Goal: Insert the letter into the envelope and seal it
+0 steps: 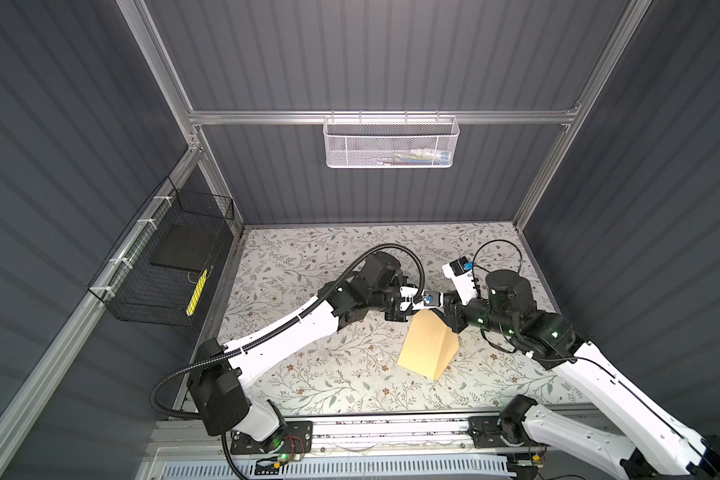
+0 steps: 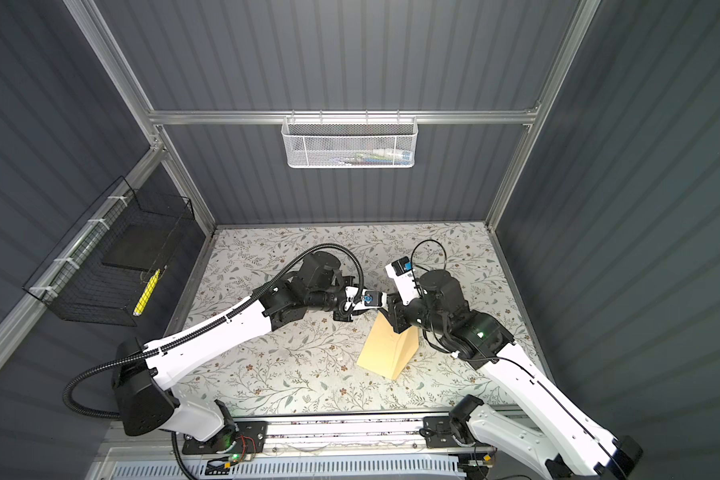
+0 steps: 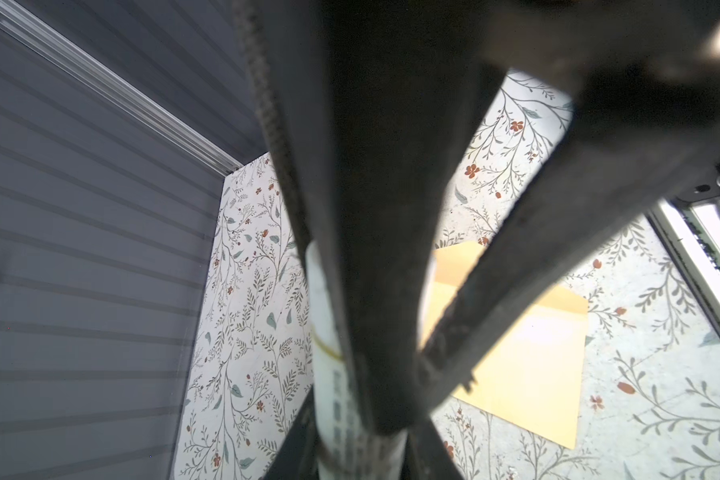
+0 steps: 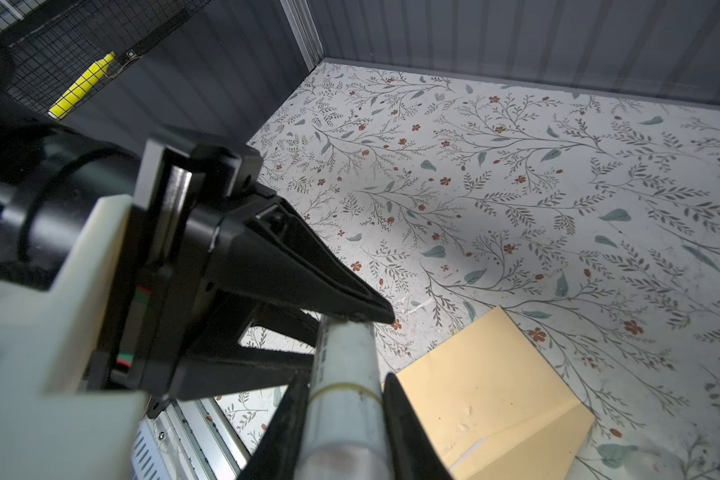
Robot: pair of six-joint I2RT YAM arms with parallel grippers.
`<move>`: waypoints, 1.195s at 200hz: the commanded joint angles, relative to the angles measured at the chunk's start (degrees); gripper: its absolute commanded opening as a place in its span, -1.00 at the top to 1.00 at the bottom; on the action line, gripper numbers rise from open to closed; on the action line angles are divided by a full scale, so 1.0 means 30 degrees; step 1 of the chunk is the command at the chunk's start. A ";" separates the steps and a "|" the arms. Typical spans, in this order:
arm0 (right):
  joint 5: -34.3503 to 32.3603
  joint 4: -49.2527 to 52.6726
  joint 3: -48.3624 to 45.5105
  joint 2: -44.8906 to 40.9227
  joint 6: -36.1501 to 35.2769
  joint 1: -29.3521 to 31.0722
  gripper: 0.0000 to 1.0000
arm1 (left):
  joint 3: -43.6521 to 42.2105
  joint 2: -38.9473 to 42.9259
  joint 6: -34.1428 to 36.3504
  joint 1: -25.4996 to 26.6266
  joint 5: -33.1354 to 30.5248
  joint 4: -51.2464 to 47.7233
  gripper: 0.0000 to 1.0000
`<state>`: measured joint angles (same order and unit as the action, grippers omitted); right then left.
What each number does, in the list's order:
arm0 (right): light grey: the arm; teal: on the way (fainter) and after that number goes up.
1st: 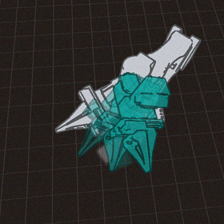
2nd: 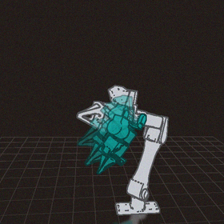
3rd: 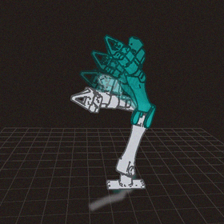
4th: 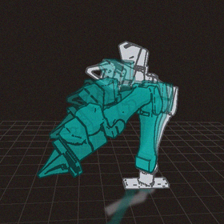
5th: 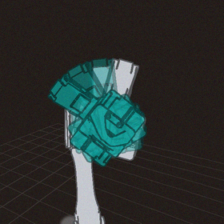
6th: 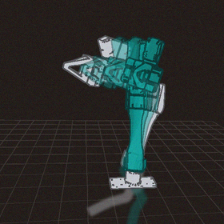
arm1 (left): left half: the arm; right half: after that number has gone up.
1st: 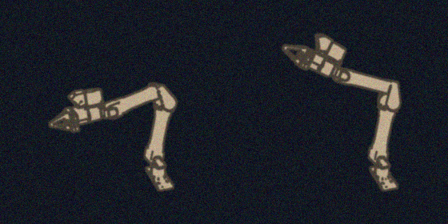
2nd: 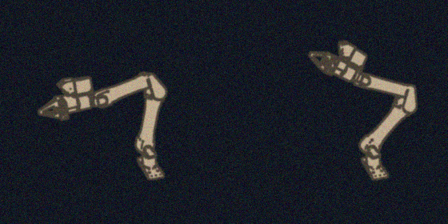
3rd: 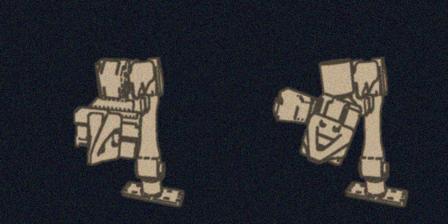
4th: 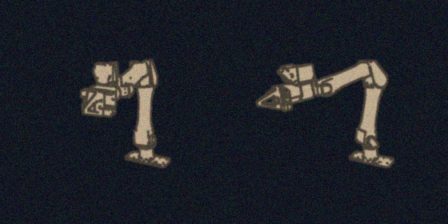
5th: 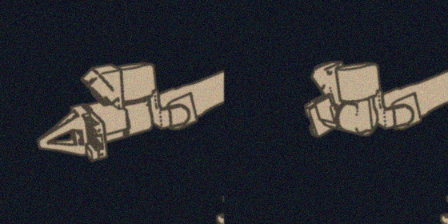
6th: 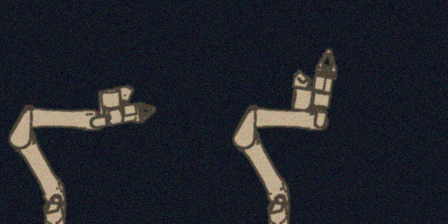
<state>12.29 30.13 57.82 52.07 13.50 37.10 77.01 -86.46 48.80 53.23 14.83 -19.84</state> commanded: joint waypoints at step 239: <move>-0.2598 -0.5595 -0.3434 -0.1571 0.5585 0.0143 -0.04 | -0.3864 0.0799 -1.0135 0.0099 0.2940 0.8867 0.95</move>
<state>6.00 13.32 47.24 46.74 29.76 37.54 66.08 -84.14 20.80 53.23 21.91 3.16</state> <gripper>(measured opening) 0.568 0.276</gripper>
